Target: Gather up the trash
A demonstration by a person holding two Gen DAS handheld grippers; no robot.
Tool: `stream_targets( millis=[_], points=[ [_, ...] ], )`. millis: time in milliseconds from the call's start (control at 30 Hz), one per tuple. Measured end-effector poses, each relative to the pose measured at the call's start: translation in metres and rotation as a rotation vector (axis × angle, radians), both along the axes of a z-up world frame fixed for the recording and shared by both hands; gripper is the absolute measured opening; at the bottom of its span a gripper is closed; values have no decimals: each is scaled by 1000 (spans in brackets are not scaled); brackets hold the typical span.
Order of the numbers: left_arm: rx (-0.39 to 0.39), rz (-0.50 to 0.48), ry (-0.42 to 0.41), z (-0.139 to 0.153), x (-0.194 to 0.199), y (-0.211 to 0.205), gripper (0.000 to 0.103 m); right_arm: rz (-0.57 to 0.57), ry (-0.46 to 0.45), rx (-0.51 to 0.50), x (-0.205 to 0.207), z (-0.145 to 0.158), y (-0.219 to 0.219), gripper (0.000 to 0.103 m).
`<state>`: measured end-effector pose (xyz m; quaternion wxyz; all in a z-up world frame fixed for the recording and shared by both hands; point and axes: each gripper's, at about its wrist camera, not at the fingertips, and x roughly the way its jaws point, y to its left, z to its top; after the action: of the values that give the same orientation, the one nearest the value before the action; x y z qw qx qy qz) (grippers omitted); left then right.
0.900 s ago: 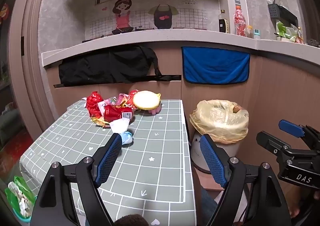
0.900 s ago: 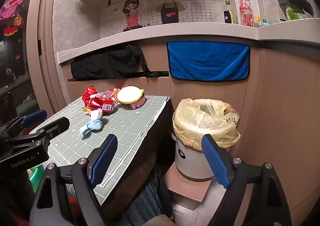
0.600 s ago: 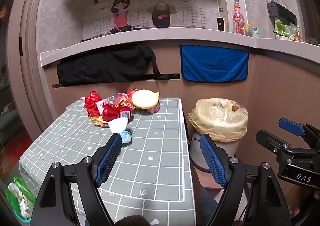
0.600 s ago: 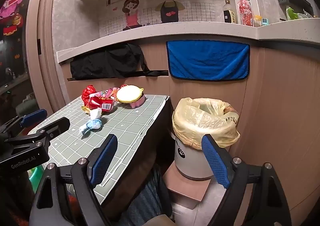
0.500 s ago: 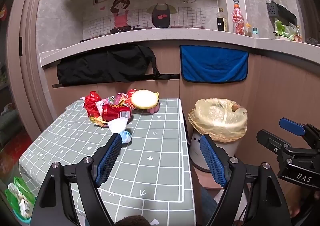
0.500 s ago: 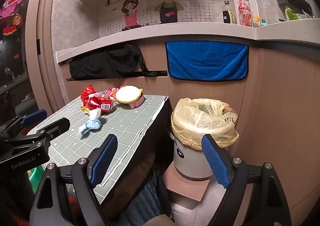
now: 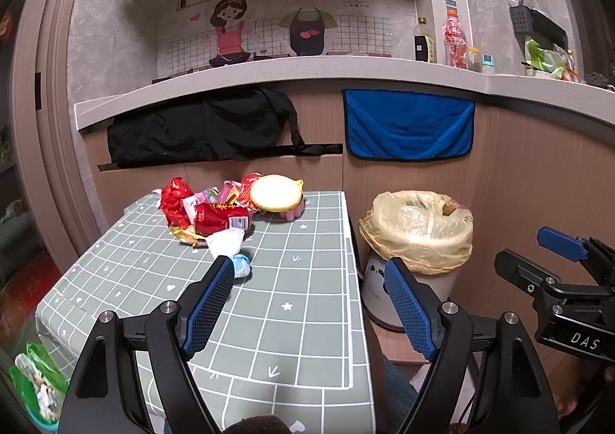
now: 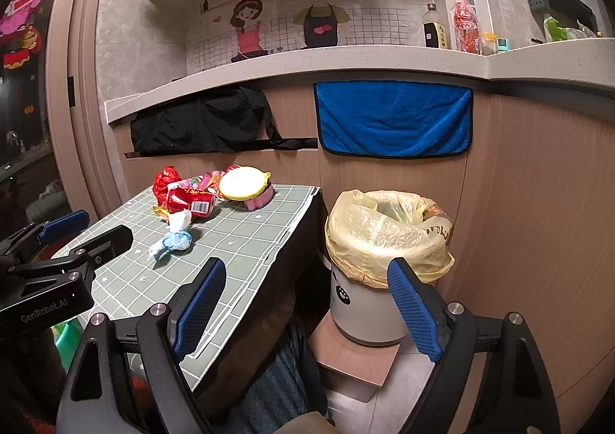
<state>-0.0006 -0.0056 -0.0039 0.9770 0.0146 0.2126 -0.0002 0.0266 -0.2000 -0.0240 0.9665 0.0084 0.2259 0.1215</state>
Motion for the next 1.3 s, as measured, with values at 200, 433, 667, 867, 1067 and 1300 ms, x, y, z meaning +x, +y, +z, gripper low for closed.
stream_targets(
  millis=[200, 433, 667, 867, 1067, 1300],
  points=[
    [0, -2, 0, 0, 0, 1, 80, -2, -4, 0, 0, -1, 0, 84],
    [0, -4, 1, 0, 0, 2, 81, 2, -3, 2, -1, 0, 1, 84],
    [1, -5, 1, 1, 2, 1, 81, 1, 2, 6, -1, 0, 1, 84],
    [1, -6, 1, 1, 3, 1, 81, 3, 2, 8, -1, 0, 1, 84],
    [1, -7, 1, 1, 3, 2, 81, 1, 1, 7, -1, 0, 0, 84],
    [1, -8, 0, 1, 3, 2, 81, -1, 0, 10, -1, 1, -2, 84]
  ],
)
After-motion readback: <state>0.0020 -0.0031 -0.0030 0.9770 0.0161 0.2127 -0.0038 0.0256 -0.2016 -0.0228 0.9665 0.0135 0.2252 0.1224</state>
